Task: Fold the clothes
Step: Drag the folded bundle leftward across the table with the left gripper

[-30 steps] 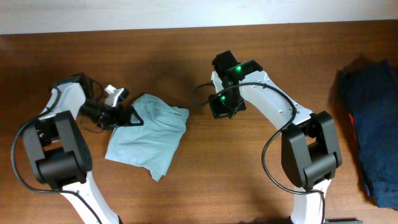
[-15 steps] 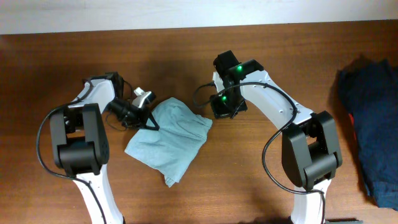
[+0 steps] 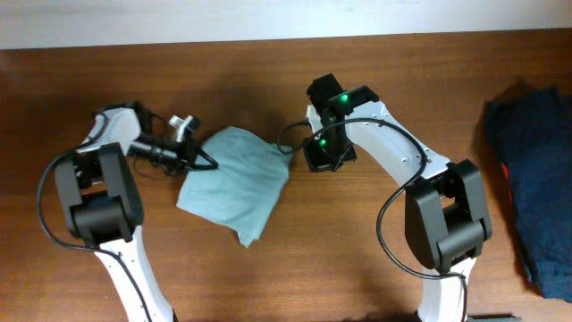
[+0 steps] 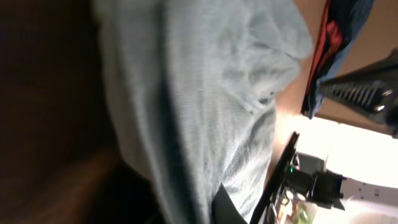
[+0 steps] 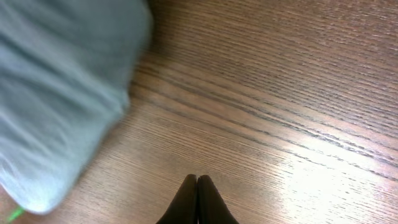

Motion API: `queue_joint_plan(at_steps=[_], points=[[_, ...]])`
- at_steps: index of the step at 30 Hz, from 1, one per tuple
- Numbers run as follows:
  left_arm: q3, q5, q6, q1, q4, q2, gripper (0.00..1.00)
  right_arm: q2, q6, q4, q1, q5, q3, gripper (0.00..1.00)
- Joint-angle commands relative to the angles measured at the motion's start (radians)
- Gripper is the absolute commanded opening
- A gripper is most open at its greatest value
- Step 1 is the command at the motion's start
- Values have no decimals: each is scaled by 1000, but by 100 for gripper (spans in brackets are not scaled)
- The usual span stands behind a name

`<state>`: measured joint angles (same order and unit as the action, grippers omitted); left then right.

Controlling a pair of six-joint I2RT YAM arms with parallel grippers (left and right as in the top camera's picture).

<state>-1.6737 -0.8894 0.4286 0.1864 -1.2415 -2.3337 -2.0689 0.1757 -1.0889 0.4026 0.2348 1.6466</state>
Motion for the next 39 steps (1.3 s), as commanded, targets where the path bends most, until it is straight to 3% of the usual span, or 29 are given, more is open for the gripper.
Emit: queue_joint_plan(at_steps=[1, 9, 12, 19, 23, 28, 32, 34, 35, 36, 37, 39], points=[[-61, -8, -46, 65, 21, 29, 1, 24, -11, 0, -6, -12, 13, 4], [-88, 321, -346, 276, 216, 42, 1, 24, -11, -11, -6, -12, 13, 4], [-88, 414, -396, 334, 251, 42, 1, 24, -11, -13, -6, -12, 13, 4], [-88, 551, -359, 427, 273, 42, 0, 24, -11, -12, -6, -11, 13, 4], [-88, 602, -264, 459, 293, 42, 0, 24, -3, -12, -6, -11, 13, 4], [-88, 849, -225, 465, 347, 42, 0, 24, 19, -13, -6, -11, 13, 4], [-88, 965, -225, 465, 447, 42, 1, 24, 24, -15, -6, -9, 13, 4], [-89, 985, -225, 465, 477, 42, 9, 24, 24, -16, -6, -7, 13, 4], [-89, 985, -225, 465, 483, 42, 27, 24, 24, -16, -6, -7, 13, 4], [-92, 985, -225, 465, 481, 42, 58, 24, 24, -15, -6, -7, 13, 4], [-96, 991, -225, 465, 467, 44, 99, 24, 24, -15, -6, -7, 13, 4], [-119, 1067, -275, 466, 412, 55, 99, 24, 23, -14, -6, -8, 13, 14]])
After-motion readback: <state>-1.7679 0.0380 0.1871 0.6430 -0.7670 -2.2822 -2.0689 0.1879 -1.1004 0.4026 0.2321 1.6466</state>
